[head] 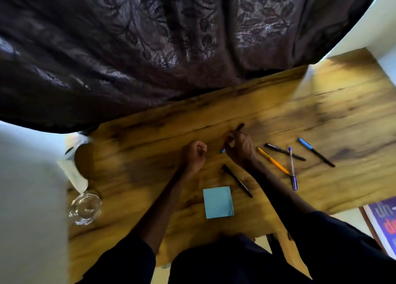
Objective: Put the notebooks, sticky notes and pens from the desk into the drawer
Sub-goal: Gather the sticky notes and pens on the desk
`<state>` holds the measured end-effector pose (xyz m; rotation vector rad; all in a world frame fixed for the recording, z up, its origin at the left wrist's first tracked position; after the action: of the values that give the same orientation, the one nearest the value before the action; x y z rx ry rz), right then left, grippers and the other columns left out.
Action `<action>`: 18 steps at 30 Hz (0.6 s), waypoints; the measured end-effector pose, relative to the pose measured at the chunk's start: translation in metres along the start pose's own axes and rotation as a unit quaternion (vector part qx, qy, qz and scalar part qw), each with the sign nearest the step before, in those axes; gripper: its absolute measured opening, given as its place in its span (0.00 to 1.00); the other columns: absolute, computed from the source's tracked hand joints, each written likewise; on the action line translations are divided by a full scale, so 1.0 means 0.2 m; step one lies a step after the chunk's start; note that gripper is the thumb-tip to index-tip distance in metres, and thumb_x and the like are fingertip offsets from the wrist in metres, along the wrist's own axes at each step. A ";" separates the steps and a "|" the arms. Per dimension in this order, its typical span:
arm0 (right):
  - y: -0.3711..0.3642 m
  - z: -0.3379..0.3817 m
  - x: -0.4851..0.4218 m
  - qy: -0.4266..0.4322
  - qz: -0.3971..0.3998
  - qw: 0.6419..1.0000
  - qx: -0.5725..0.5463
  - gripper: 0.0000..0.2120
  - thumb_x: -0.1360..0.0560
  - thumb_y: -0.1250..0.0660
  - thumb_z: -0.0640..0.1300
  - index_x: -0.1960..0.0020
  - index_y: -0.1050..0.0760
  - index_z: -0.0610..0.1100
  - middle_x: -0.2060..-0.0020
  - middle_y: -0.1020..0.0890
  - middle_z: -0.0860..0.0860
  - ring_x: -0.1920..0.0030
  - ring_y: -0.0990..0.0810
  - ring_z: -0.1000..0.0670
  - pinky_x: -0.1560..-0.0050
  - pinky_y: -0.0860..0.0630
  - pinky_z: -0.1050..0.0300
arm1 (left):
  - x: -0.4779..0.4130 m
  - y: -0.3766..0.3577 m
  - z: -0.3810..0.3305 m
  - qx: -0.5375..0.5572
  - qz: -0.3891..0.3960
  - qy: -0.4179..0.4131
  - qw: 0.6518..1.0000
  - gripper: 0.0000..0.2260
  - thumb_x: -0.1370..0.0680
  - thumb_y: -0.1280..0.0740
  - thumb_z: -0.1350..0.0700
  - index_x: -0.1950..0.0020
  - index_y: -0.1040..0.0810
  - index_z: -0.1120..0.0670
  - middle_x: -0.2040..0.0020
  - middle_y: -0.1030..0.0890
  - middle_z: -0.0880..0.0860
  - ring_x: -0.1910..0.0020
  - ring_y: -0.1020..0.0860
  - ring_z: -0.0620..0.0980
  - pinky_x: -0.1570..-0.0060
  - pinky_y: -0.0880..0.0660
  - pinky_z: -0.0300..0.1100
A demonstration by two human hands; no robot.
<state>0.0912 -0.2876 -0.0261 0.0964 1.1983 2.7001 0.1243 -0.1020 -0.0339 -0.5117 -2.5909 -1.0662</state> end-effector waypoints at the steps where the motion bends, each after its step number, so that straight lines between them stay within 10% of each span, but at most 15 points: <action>1: -0.01 -0.01 0.05 0.003 0.003 1.000 -0.007 0.07 0.29 0.37 0.42 0.56 0.21 0.42 0.62 0.17 0.46 0.64 0.18 0.43 0.64 0.21 0.47 | 0.03 -0.05 0.02 0.000 0.032 0.001 1.000 0.05 0.22 0.32 0.64 0.47 0.20 0.58 0.53 0.19 0.50 0.54 0.20 0.46 0.62 0.30 0.27; 6: 0.00 -0.02 0.39 -0.004 0.046 0.998 -0.042 0.05 0.30 0.30 0.37 0.55 0.18 0.45 0.59 0.15 0.51 0.62 0.18 0.52 0.62 0.21 0.54 | 0.24 -0.20 0.15 -0.058 0.108 -0.018 0.992 0.05 0.24 0.29 0.54 0.51 0.21 0.46 0.50 0.17 0.46 0.52 0.18 0.45 0.50 0.18 0.47; 18: -0.03 -0.11 0.99 -0.036 -0.007 0.997 -0.069 0.05 0.30 0.30 0.35 0.55 0.19 0.40 0.62 0.16 0.47 0.65 0.18 0.47 0.68 0.22 0.48 | 0.55 -0.22 0.17 -0.195 0.112 -0.109 0.968 0.33 0.31 0.21 0.44 0.31 0.29 0.52 0.29 0.31 0.54 0.31 0.31 0.53 0.37 0.28 0.50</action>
<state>-0.1058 -0.2618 -0.0484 0.1636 0.9854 2.7327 0.0018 -0.0840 -0.0401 -1.0400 -2.4205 -1.5183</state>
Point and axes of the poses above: each hand's wrist, its own x-axis away from the middle knuckle, its own y-axis out of the back of the hand, z = x × y, the point moved 5 cm from there along -x, towards the middle knuckle
